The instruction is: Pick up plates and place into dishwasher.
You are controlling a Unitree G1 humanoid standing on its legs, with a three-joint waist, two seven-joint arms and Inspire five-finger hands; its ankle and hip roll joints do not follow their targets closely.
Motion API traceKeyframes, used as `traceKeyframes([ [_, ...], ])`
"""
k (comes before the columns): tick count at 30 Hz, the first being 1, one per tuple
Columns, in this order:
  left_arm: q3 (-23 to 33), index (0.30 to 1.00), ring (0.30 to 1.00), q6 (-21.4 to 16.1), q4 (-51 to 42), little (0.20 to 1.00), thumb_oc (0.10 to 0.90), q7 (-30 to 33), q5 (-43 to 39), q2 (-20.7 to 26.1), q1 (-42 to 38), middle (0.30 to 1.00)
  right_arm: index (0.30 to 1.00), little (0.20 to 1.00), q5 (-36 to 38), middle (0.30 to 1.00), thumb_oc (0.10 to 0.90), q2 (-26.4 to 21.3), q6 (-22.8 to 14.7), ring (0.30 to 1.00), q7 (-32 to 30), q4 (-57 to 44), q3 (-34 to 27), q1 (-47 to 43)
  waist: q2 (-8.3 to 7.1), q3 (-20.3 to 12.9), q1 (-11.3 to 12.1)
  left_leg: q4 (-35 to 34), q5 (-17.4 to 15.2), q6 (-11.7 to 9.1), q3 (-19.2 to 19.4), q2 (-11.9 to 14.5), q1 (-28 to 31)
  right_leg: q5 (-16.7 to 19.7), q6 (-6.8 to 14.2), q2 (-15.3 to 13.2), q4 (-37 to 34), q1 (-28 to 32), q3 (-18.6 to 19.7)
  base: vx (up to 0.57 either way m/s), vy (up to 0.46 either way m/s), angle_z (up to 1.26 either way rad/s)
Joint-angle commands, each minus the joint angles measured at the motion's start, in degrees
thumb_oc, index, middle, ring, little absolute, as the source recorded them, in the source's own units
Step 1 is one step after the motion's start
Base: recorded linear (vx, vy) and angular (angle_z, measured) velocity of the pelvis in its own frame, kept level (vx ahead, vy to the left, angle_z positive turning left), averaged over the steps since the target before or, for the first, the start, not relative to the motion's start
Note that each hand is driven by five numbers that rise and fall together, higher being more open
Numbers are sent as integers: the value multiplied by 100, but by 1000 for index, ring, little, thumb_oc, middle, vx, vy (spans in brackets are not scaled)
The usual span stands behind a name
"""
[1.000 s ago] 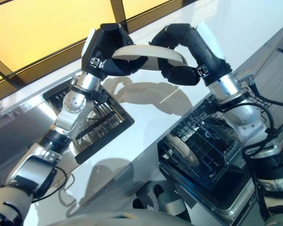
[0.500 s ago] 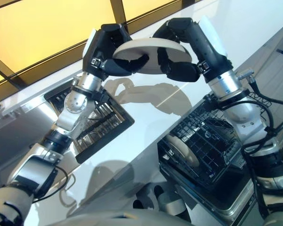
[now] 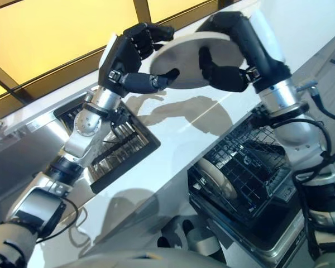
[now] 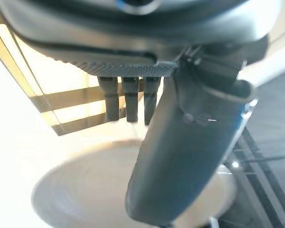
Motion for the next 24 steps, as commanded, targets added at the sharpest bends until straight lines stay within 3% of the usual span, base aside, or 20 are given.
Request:
traceKeyframes([
  [1,509,900,900,76,-492,900,800,119,-406,290,83,900,300,200,-221,300,100,-141,-288,300,-438,-24,-675,244,-188,-837,175,50,-377,-54,18,-33,-79,-436,710,-64,440,-151,-317,-6,-18,4],
  [6,840,900,900,552,-1316,900,800,-8,89,470,831,900,300,200,-751,300,100,-252,-157,300,-855,-73,-1174,783,-208,-776,328,47,-353,-56,-129,-48,-130,-434,701,-71,381,-118,-425,-18,-18,6],
  [12,1158,900,900,604,-1347,900,800,-6,318,759,1316,900,300,200,-1211,300,100,-297,-80,300,-1229,40,-1676,1421,-183,-740,373,45,-335,-68,-179,-46,-134,-443,706,-76,366,-93,-506,-13,-6,11],
  [24,1850,900,900,576,-1120,900,800,-34,273,1016,1847,900,300,200,-1495,300,100,-381,-14,300,-1748,459,-3180,2871,-195,-710,94,43,-334,-82,-37,-10,-131,-433,737,-44,378,-161,-425,0,-6,2],
])
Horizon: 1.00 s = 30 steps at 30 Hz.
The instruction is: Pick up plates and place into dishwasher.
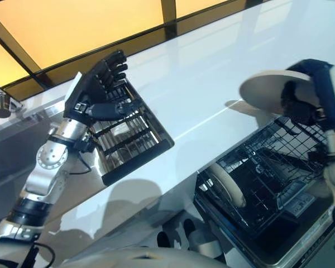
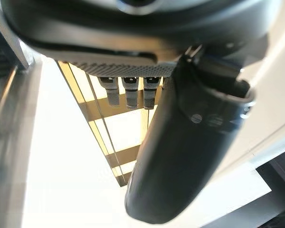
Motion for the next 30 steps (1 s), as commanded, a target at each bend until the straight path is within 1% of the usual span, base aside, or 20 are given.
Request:
traceKeyframes([
  [1,298,900,900,-397,-37,900,800,46,-21,345,-462,900,300,200,-103,300,100,-320,-171,300,-628,83,-823,-30,-169,-713,-212,42,-371,-97,220,9,13,-365,670,-2,389,-99,-188,7,-10,-8],
  [4,313,900,900,-358,-69,900,800,51,30,375,-439,900,300,200,-308,300,100,-340,-150,300,-792,188,-1033,188,-175,-713,-262,40,-374,-101,257,15,17,-353,683,5,389,-112,-167,15,-12,-9],
  [5,331,900,900,-364,-89,900,800,64,87,378,-392,900,300,200,-517,300,100,-374,-52,300,-950,260,-1195,357,-183,-707,-301,40,-377,-101,283,17,16,-348,691,8,385,-119,-147,21,-11,-6],
  [7,343,900,900,-367,-103,900,800,88,81,407,-368,900,300,200,-685,300,100,-406,125,300,-1072,386,-1353,537,-192,-694,-338,42,-378,-106,313,25,16,-340,705,9,389,-131,-130,23,-13,-7],
  [8,346,900,900,-377,-99,900,800,77,60,415,-360,900,300,200,-673,300,100,-413,164,300,-1076,437,-1401,588,-192,-691,-339,42,-379,-108,320,27,19,-339,708,10,395,-133,-127,15,-11,-7],
  [10,388,900,900,-398,-96,900,800,35,4,450,-344,900,300,200,-482,300,100,-371,74,300,-1083,597,-1540,768,-196,-670,-377,39,-377,-109,329,29,14,-333,720,14,407,-151,-111,11,-7,-8],
  [12,415,900,900,-376,-133,900,800,30,-59,502,-347,900,300,200,-304,300,100,-265,47,300,-939,606,-1607,911,-200,-657,-414,37,-380,-104,346,35,5,-334,737,11,432,-177,-113,6,-3,-3],
  [13,418,900,900,-371,-137,900,800,27,-71,508,-349,900,300,200,-285,300,100,-259,45,300,-909,600,-1616,926,-200,-656,-417,37,-379,-103,349,36,4,-334,738,11,435,-180,-112,11,-2,-7],
  [14,405,900,900,-379,-139,900,800,23,-83,512,-364,900,300,200,-197,300,100,-214,142,300,-789,609,-1588,940,-203,-649,-426,36,-377,-100,359,37,-8,-330,745,6,445,-202,-114,21,-2,-8],
  [15,411,900,900,-362,-162,900,800,-23,-101,492,-375,900,300,200,-229,300,100,-119,122,300,-772,767,-1487,931,-204,-648,-423,37,-377,-96,365,42,-11,-327,748,6,452,-213,-111,19,-3,-7],
  [17,415,900,900,-360,-167,900,800,-35,-105,494,-373,900,300,200,-221,300,100,-109,127,300,-750,805,-1462,919,-207,-648,-422,38,-377,-95,368,43,-13,-327,748,7,455,-217,-109,14,-3,-6],
  [18,400,900,900,-358,-186,900,800,-60,-83,467,-376,900,300,200,-198,300,100,-51,102,300,-661,940,-1372,884,-211,-649,-418,39,-376,-94,378,47,-14,-324,750,3,449,-216,-115,25,-3,-8],
  [19,345,900,900,-350,-243,900,800,-113,-64,417,-376,900,300,200,-144,300,100,59,74,300,-457,1178,-1093,785,-207,-638,-397,39,-376,-86,379,50,-13,-322,742,-2,448,-219,-133,25,-2,-5],
  [21,318,900,900,-348,-269,900,800,-127,-51,393,-382,900,300,200,-148,300,100,89,89,300,-389,1227,-996,746,-205,-635,-386,39,-376,-83,375,50,-14,-320,738,-3,445,-219,-138,14,-1,-3],
  [22,178,900,900,-360,-302,900,800,-95,-34,350,-458,900,300,200,-151,300,100,142,163,300,-245,1446,-573,508,-199,-618,-354,36,-374,-80,354,51,-13,-304,733,-15,425,-207,-162,0,0,0],
  [23,131,900,900,-366,-317,900,800,-106,-35,327,-480,900,300,200,-133,300,100,155,221,300,-178,1509,-428,417,-197,-619,-327,36,-368,-81,348,54,-12,-298,730,-19,421,-202,-169,21,-9,-3],
  [24,62,900,900,-387,-330,900,800,-110,-24,292,-509,900,300,200,-164,300,100,198,224,300,-169,1683,-191,257,-197,-615,-300,36,-359,-83,348,59,-13,-288,729,-27,412,-195,-185,0,0,0],
  [25,34,900,900,-396,-336,900,800,-117,-13,279,-518,900,300,200,-186,300,100,219,219,300,-167,1762,-99,203,-198,-612,-285,36,-357,-83,346,61,-14,-287,727,-29,410,-192,-192,0,0,0],
  [27,-60,900,900,-422,-370,900,800,-150,-55,267,-561,900,300,200,-175,300,100,239,397,300,-186,1949,219,-5,-198,-597,-224,36,-354,-81,329,66,-14,-286,722,-41,408,-185,-227,4,-17,4],
  [30,-185,900,900,-404,-434,900,800,-112,-68,244,-626,900,300,200,-148,300,100,268,528,300,-300,2188,501,-216,-197,-587,-155,36,-357,-73,298,69,-17,-290,715,-48,413,-181,-265,3,-15,4],
])
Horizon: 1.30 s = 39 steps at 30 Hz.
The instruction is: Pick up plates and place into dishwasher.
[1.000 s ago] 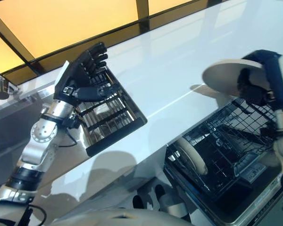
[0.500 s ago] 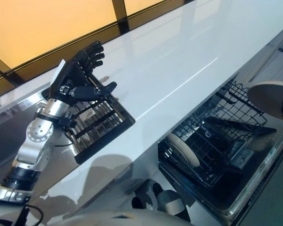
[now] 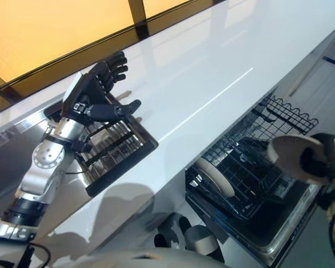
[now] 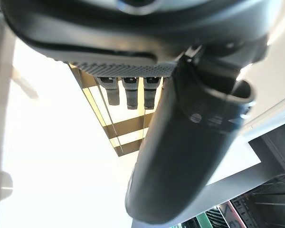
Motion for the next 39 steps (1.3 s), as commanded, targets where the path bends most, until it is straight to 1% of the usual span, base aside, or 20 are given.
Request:
traceKeyframes([
  [1,-137,900,900,-401,-440,900,800,107,-68,139,-644,900,300,200,163,300,100,-454,62,300,-541,78,-448,-734,-113,-568,164,36,-301,-84,24,51,2,-296,713,-78,410,-82,-491,3,-15,7],
  [4,-264,900,900,-429,-487,900,800,122,-72,92,-666,900,300,200,89,300,100,-450,258,300,-717,505,-64,-1047,-95,-559,278,36,-314,-87,-17,52,-6,-301,705,-89,375,-52,-535,-2,-10,7],
  [7,-303,900,900,-437,-544,900,800,124,-72,97,-666,900,300,200,107,300,100,-479,342,300,-799,758,110,-1213,-86,-544,335,36,-312,-89,-38,55,-8,-302,698,-98,362,-34,-564,-5,-15,12],
  [8,-374,900,900,-414,-572,900,800,132,-68,96,-711,900,300,200,108,300,100,-513,409,300,-921,980,270,-1361,-79,-537,385,36,-314,-85,-58,52,-5,-307,693,-106,364,-23,-590,-8,-20,8],
  [9,-387,900,900,-408,-578,900,800,137,-67,96,-723,900,300,200,102,300,100,-520,422,300,-943,1021,301,-1396,-78,-535,392,36,-314,-84,-61,52,-4,-307,692,-107,364,-22,-594,-13,-41,7],
  [10,-470,900,900,-399,-611,900,800,154,-83,99,-781,900,300,200,60,300,100,-572,508,300,-1039,1247,455,-1587,-68,-523,457,36,-315,-84,-89,49,-4,-313,687,-116,369,-15,-620,-9,-28,5],
  [14,-545,900,900,-433,-638,900,800,185,-124,120,-858,900,300,200,-106,300,100,-674,671,300,-1125,1598,713,-1858,-45,-500,536,38,-321,-85,-136,35,-7,-323,682,-138,368,4,-662,-10,-26,6],
  [15,-587,900,900,-460,-650,900,800,195,-149,130,-879,900,300,200,-78,300,100,-719,719,300,-1192,1858,846,-1981,-31,-493,579,37,-325,-90,-157,32,-7,-327,679,-147,359,18,-686,-2,-13,7],
  [19,-613,900,900,-466,-694,900,800,203,-192,121,-887,900,300,200,23,300,100,-701,711,300,-1246,2299,1047,-2190,1,-485,651,36,-331,-95,-195,29,-8,-334,672,-168,338,45,-735,-2,-20,8],
  [22,-628,900,900,-451,-720,900,800,191,-232,77,-906,900,300,200,276,300,100,-613,689,300,-1204,2577,1259,-2365,23,-477,709,38,-326,-99,-215,33,-13,-345,661,-191,332,59,-783,-2,-6,1],
  [24,-675,900,900,-409,-736,900,800,178,-260,59,-953,900,300,200,537,300,100,-461,682,300,-1182,2770,1427,-2521,53,-465,749,41,-331,-101,-232,35,-2,-357,650,-206,334,78,-817,0,-6,2],
  [27,-730,900,900,-415,-724,900,800,162,-244,-1,-996,900,300,200,658,300,100,-344,639,300,-1159,2927,1592,-2677,85,-450,785,46,-333,-101,-248,30,8,-360,636,-221,322,104,-847,1,-8,6],
  [33,-796,900,900,-429,-730,900,800,201,-338,-48,-1118,900,300,200,574,300,100,-82,560,300,-1014,3540,2011,-3067,180,-437,865,59,-341,-113,-273,25,29,-395,624,-251,343,135,-906,3,1,7],
  [36,-824,900,900,-467,-783,900,800,217,-383,-101,-1116,900,300,200,447,300,100,55,420,300,-872,3986,2244,-3204,240,-438,943,70,-348,-117,-294,26,45,-417,616,-284,331,181,-966,0,0,0],
  [39,-847,900,900,-460,-837,900,800,261,-401,-131,-1115,900,300,200,408,300,100,132,373,300,-818,4122,2416,-3309,271,-432,982,72,-347,-121,-320,19,60,-427,607,-297,323,215,-1006,8,11,4],
])
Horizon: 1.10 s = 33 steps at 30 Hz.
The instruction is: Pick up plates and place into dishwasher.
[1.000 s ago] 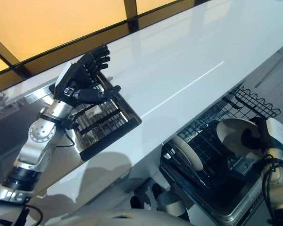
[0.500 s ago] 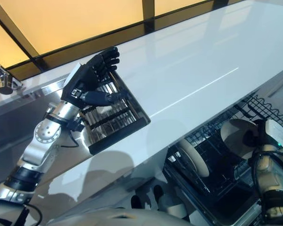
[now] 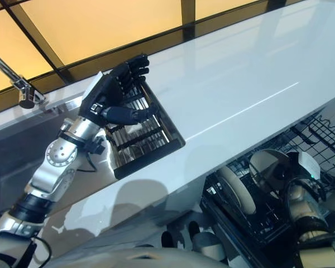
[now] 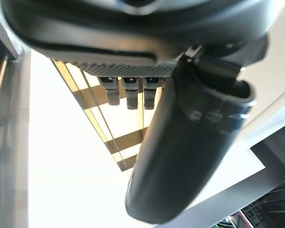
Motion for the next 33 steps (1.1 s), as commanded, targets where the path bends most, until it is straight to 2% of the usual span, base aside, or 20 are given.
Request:
traceKeyframes([
  [1,-117,900,900,-441,-520,900,800,211,-356,-197,-809,900,300,200,-247,300,100,-162,-336,300,-23,214,367,-560,38,-440,207,73,-450,-143,128,63,-7,-420,586,-207,354,9,-545,4,21,10],
  [10,-103,900,900,-450,-576,900,800,265,-304,-306,-723,900,300,200,-343,300,100,155,-406,300,-148,160,605,-437,73,-426,216,74,-460,-131,127,61,21,-447,582,-214,376,22,-543,0,8,4],
  [11,-95,900,900,-476,-561,900,800,262,-296,-315,-703,900,749,724,-328,749,624,151,-408,749,-174,124,594,-424,71,-420,212,76,-465,-129,132,61,28,-448,584,-213,380,25,-538,0,0,0],
  [12,-61,900,900,-482,-559,900,800,266,-301,-307,-683,900,900,900,-304,900,800,139,-400,900,-206,-32,566,-365,57,-411,196,75,-466,-126,143,64,37,-449,586,-212,387,29,-532,0,0,0],
  [17,-7,900,900,-478,-523,900,800,260,-246,-342,-643,900,900,900,-207,900,800,75,-374,900,-272,-565,416,-213,8,-376,140,75,-476,-115,166,71,48,-447,590,-204,419,8,-501,0,0,0],
  [24,118,900,900,-581,-474,900,800,328,-127,-395,-543,900,900,900,-261,900,800,-140,-122,900,-2,-1317,22,231,-65,-342,-21,65,-480,-109,255,84,59,-446,612,-170,456,-39,-397,0,0,0],
  [33,220,900,900,-579,-469,900,800,400,41,-401,-466,900,900,900,-209,900,800,-334,-176,900,92,-1880,-536,640,-145,-300,-164,72,-480,-101,330,110,74,-453,606,-123,487,-63,-311,5,5,-6],
])
